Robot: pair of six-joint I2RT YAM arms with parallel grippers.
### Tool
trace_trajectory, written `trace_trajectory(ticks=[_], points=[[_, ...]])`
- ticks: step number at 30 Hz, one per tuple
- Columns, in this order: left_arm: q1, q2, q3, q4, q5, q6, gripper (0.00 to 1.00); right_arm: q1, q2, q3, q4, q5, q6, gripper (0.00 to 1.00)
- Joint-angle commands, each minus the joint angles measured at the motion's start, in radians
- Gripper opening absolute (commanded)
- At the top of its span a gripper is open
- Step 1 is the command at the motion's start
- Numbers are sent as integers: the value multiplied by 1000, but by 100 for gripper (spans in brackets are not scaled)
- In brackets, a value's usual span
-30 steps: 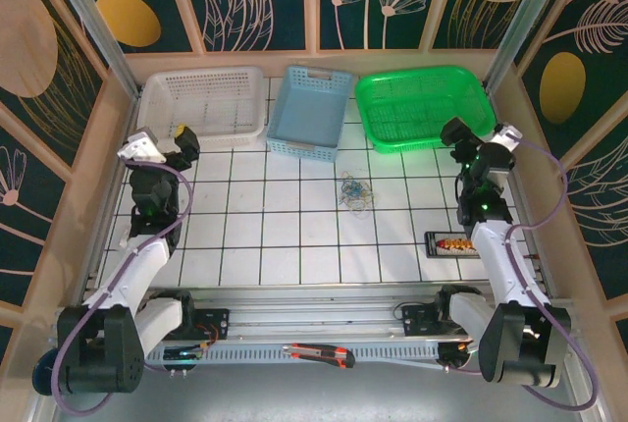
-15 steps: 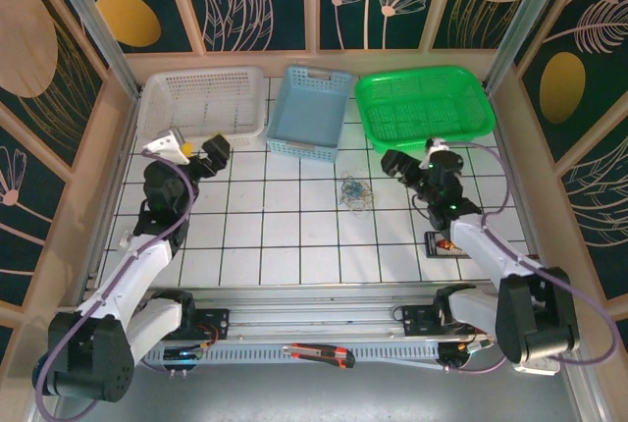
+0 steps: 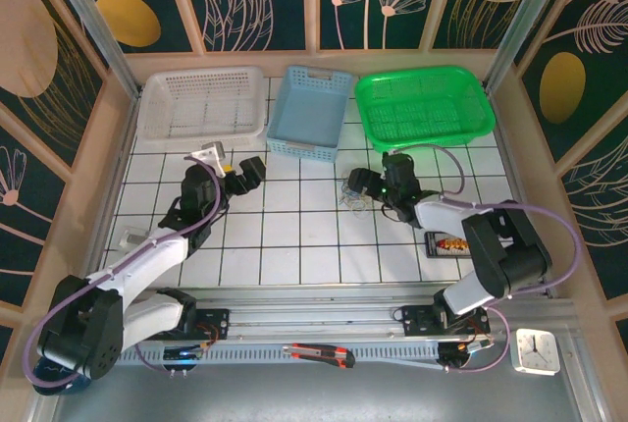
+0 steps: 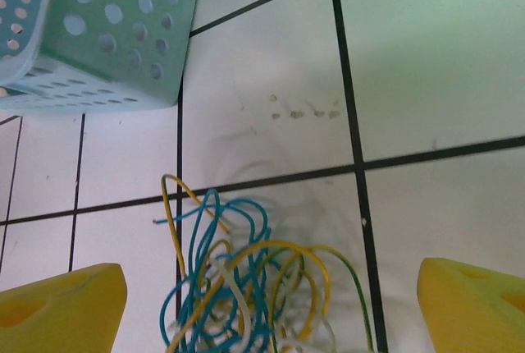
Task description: Untangle the cables
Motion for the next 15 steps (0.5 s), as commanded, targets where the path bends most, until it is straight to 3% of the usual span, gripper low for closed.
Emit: trace_trajectory(ticks=[1, 8, 15], points=[[-5, -10, -11, -7, -20, -23, 99, 18, 43, 49, 46, 22, 20, 91], [-5, -11, 15, -15, -16, -14, 99, 97, 115, 97, 49, -4, 51, 88], [-5, 12, 55, -19, 14, -17, 99, 262, 88, 81, 117, -104, 173, 88]])
